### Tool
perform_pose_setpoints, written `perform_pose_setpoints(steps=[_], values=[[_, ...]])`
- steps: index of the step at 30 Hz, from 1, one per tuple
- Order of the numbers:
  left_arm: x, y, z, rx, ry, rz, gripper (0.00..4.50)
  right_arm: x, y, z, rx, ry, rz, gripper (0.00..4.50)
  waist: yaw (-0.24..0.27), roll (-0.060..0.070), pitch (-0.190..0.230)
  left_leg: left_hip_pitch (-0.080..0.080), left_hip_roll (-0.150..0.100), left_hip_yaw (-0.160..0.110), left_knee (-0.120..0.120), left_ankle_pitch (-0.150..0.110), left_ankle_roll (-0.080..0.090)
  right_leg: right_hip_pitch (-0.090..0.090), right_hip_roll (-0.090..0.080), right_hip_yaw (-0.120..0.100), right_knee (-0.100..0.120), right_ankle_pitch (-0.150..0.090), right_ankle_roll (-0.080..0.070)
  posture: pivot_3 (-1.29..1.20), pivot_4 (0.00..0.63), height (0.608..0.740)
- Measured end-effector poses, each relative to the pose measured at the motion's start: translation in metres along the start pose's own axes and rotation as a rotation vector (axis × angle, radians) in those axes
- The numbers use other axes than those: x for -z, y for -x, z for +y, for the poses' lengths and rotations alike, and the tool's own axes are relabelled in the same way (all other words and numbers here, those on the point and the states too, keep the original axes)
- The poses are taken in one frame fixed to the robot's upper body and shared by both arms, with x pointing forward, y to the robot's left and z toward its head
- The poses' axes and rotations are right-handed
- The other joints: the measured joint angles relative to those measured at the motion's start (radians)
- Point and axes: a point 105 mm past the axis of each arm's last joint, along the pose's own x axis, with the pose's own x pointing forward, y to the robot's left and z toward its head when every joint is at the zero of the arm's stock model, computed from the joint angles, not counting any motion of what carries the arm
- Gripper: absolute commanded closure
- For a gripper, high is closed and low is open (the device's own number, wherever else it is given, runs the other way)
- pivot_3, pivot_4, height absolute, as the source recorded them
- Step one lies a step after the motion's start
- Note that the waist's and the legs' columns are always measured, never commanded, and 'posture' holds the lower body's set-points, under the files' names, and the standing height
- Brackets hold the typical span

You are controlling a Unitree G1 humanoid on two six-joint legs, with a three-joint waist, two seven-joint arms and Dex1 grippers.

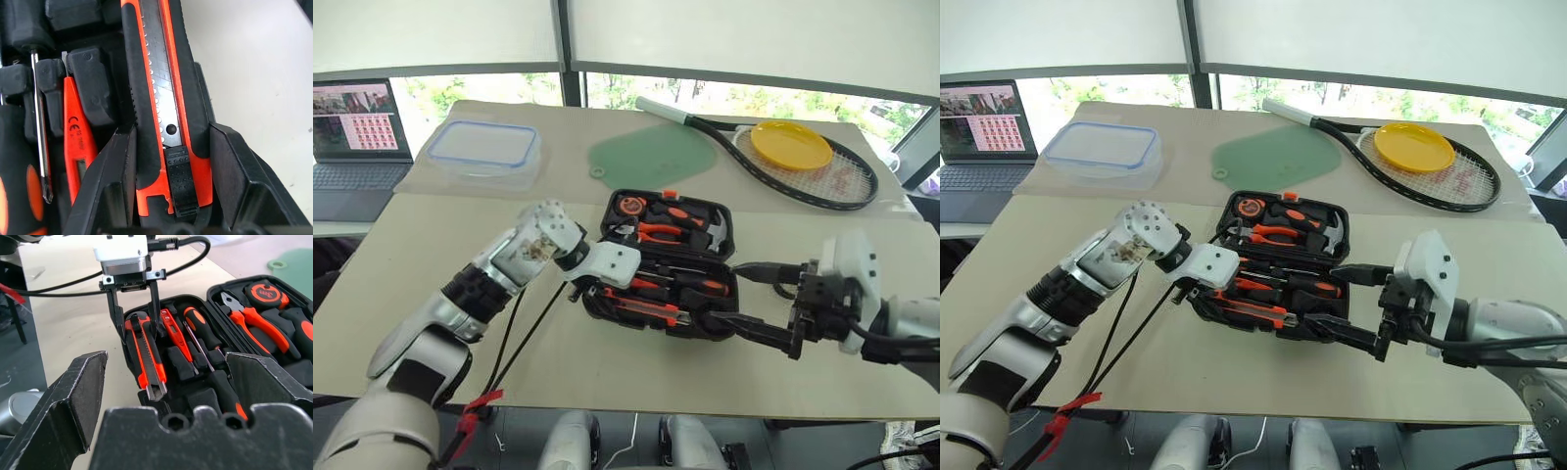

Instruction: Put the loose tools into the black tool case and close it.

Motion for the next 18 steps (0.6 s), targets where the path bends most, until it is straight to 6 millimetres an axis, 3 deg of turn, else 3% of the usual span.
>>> perform_pose_setpoints(steps=[8, 10, 15, 18], values=[[0.0, -0.006, 0.01, 0.015, 0.037, 0.006, 2.81, 0.002, 0.002, 0.003, 0.03, -0.007, 0.004, 0.0, 0.004, 0.0, 0.0, 0.001, 0.0, -0.002, 0.001, -0.001, 0.001, 0.002, 0.0, 0.001, 0.001, 0.001, 0.001, 0.0, 0.15, 0.738], [0.001, -0.006, 0.011, 0.017, 0.066, 0.006, 1.8, 0.002, 0.002, 0.005, 0.028, -0.005, 0.004, 0.0, 0.003, 0.0, 0.0, 0.001, 0.001, -0.002, 0.002, -0.001, 0.001, 0.002, 0.0, 0.002, 0.002, 0.001, 0.001, 0.0, 0.15, 0.738], [0.001, 0.001, 0.009, 0.01, 0.167, -0.014, 0.02, 0.002, 0.001, 0.004, 0.037, -0.007, 0.002, 0.0, -0.008, 0.0, 0.0, 0.0, 0.002, -0.002, 0.003, -0.001, 0.001, 0.0, 0.002, 0.003, 0.002, 0.0, 0.001, 0.0, 0.15, 0.738], [-0.007, 0.004, 0.006, 0.039, 0.198, -0.065, 0.02, 0.003, 0.0, 0.004, 0.032, -0.008, 0.002, 0.0, -0.013, 0.0, 0.0, -0.001, 0.002, -0.002, 0.003, -0.001, 0.001, 0.0, 0.002, 0.003, 0.002, 0.0, 0.002, 0.0, 0.15, 0.738]])
